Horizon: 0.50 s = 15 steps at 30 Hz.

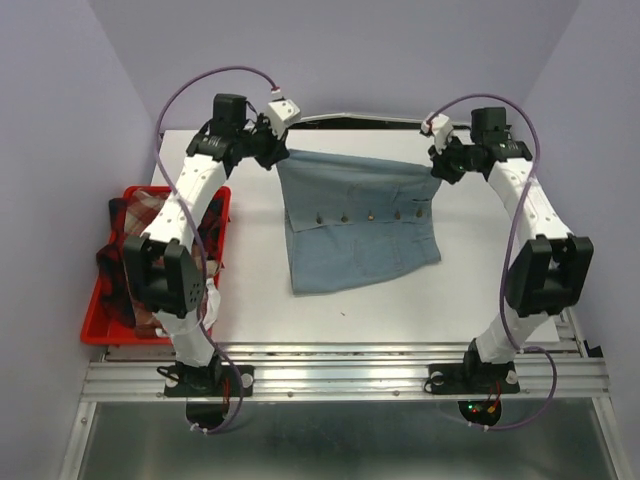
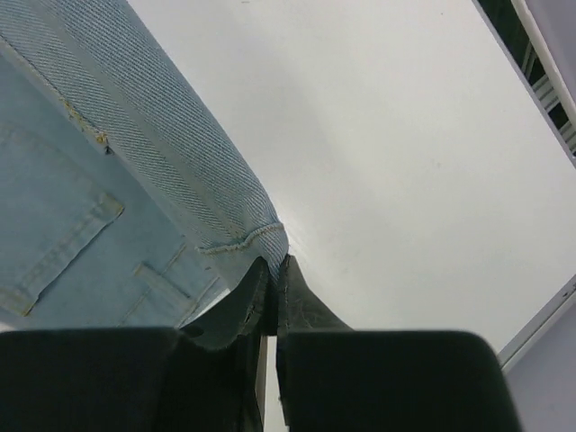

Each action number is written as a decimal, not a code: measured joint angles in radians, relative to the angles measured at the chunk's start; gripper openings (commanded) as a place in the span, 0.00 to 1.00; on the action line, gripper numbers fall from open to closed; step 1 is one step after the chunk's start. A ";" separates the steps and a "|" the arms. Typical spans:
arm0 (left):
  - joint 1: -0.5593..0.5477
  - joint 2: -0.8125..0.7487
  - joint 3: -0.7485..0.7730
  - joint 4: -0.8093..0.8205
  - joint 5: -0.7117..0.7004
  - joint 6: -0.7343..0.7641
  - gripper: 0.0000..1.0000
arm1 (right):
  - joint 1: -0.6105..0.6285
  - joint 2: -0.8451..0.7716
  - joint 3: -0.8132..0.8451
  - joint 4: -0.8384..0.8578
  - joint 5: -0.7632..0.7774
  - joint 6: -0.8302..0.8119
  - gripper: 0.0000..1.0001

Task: Fold and stack the skirts
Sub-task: Fold the skirt

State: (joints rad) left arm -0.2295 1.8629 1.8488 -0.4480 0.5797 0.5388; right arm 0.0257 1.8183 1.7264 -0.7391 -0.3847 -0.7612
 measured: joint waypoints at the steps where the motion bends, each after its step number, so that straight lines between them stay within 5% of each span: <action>1: 0.000 -0.060 -0.075 0.012 0.012 0.015 0.00 | 0.000 -0.071 -0.078 0.017 -0.011 -0.024 0.01; 9: -0.090 -0.380 -0.683 0.097 0.012 0.105 0.00 | 0.036 -0.370 -0.635 0.139 -0.005 -0.153 0.01; 13: -0.246 -0.480 -0.970 0.174 -0.072 0.103 0.32 | 0.080 -0.437 -0.900 0.233 0.050 -0.194 0.12; 15: -0.330 -0.521 -1.080 0.203 -0.104 0.092 0.55 | 0.087 -0.464 -0.972 0.256 0.074 -0.210 0.32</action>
State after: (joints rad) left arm -0.5594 1.3418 0.7692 -0.2447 0.4755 0.6308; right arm 0.1127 1.3540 0.7544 -0.4828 -0.3107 -0.9714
